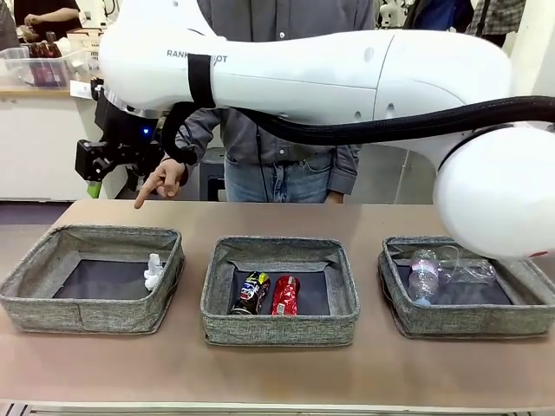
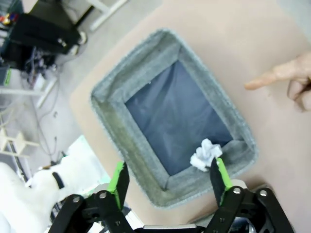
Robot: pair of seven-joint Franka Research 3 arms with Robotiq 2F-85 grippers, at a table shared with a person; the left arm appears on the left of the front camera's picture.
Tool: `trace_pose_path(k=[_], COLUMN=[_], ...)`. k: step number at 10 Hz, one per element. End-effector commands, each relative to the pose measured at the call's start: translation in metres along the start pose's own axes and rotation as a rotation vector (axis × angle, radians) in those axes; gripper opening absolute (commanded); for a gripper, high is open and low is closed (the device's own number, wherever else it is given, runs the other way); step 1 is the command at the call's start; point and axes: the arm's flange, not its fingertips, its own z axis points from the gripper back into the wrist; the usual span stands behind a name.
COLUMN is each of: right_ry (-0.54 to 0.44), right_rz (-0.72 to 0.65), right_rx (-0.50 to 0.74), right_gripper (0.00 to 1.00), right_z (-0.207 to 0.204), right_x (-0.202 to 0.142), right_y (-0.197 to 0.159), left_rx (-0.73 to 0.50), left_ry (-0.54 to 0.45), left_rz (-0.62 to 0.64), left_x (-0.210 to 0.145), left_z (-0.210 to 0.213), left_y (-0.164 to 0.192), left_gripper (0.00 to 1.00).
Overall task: Sort the waste into the appropriate baskets.
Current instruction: Place the picked waste into the Fabric basket indicated by the person.
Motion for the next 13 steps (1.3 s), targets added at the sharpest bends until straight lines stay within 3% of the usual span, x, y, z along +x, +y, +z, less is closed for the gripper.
trace_pose_path(k=[1, 4, 6, 7, 8, 10, 11, 13], right_ry=[-0.010, -0.038, -0.018, -0.037, -0.064, -0.095, -0.141, -0.071], right_rz=[-0.013, -0.065, -0.156, -0.171, -0.271, -0.504, -0.557, -0.789], right_rx=[0.026, 0.028, -0.044, -0.040, -0.057, -0.060, -0.025, 0.075], right_gripper=[1.00, 1.00, 1.00, 1.00, 1.00, 1.00, 1.00, 1.00], right_z=[0.009, 0.029, 0.068, 0.101, 0.139, 0.199, 0.227, 0.259], right_x=[0.001, -0.010, -0.027, -0.047, -0.074, -0.137, -0.175, -0.234], right_y=[0.000, -0.011, -0.025, -0.042, -0.063, -0.097, -0.107, -0.127], left_rx=[-0.009, -0.009, 0.000, -0.055, -0.088, -0.125, -0.137, -0.181], left_ry=[-0.007, -0.007, 0.000, 0.073, 0.185, 0.364, 0.438, 0.546], left_rz=[0.014, 0.014, 0.000, -0.050, -0.079, -0.080, -0.074, -0.040], left_x=[-0.001, -0.001, 0.000, -0.027, -0.050, -0.072, -0.081, -0.102], left_z=[0.000, 0.000, 0.000, -0.005, -0.030, -0.086, -0.112, -0.141], left_y=[0.003, 0.003, 0.000, -0.009, -0.013, -0.014, -0.014, -0.017], left_gripper=[1.00, 1.00, 1.00, 1.00, 1.00, 1.00, 1.00, 1.00])
